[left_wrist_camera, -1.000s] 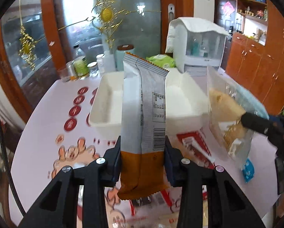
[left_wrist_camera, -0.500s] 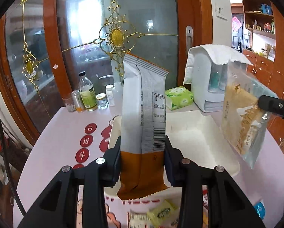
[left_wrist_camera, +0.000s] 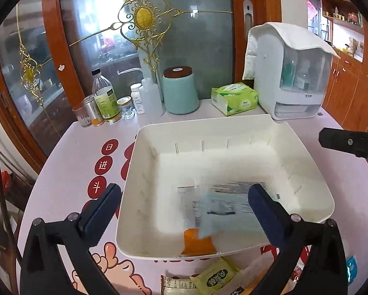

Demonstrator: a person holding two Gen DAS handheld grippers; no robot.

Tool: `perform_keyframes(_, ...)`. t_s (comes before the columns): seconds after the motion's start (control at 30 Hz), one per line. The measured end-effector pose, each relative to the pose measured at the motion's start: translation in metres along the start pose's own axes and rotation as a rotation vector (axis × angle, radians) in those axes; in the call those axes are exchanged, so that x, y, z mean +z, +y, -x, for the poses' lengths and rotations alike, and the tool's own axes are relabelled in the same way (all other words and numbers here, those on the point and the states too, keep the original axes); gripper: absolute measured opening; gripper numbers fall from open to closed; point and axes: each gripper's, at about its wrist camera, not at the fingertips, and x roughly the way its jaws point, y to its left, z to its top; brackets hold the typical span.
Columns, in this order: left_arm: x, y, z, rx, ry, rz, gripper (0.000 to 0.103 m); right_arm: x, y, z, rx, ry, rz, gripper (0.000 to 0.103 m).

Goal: Organize snacks
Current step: 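Carry both packs over the white tray and open both tools to drop them, then grasp the silver bag with the left tool while the right tool grasps the blue candy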

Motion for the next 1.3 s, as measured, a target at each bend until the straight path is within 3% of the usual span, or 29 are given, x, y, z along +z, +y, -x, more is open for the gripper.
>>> perform_keyframes(0.17, -0.009, 0.008, 0.010, 0.003, 0.007, 0.025, 0.102, -0.012, -0.001, 0.012, -0.009, 0.021, 0.029, 0.051)
perform_keyframes(0.3, -0.017, 0.005, 0.025, 0.057, 0.001, -0.036, 0.102, -0.025, 0.003, 0.026, -0.028, 0.041, 0.065, 0.051)
perform_keyframes(0.5, -0.032, 0.020, 0.071, 0.018, -0.011, -0.009, 0.101, -0.054, 0.007, 0.054, -0.031, 0.073, 0.100, 0.051)
perform_keyframes(0.7, -0.059, 0.033, 0.119, 0.076, -0.059, -0.090, 0.101, -0.092, 0.011, 0.087, -0.046, 0.092, 0.154, 0.051)
perform_keyframes(1.03, -0.125, 0.048, 0.140, 0.045, 0.039, -0.154, 0.101, -0.158, -0.021, 0.114, -0.166, 0.140, 0.193, 0.051)
perform_keyframes(1.3, -0.164, 0.077, 0.099, 0.045, 0.172, -0.103, 0.101, -0.203, -0.069, 0.097, -0.241, 0.211, 0.119, 0.051)
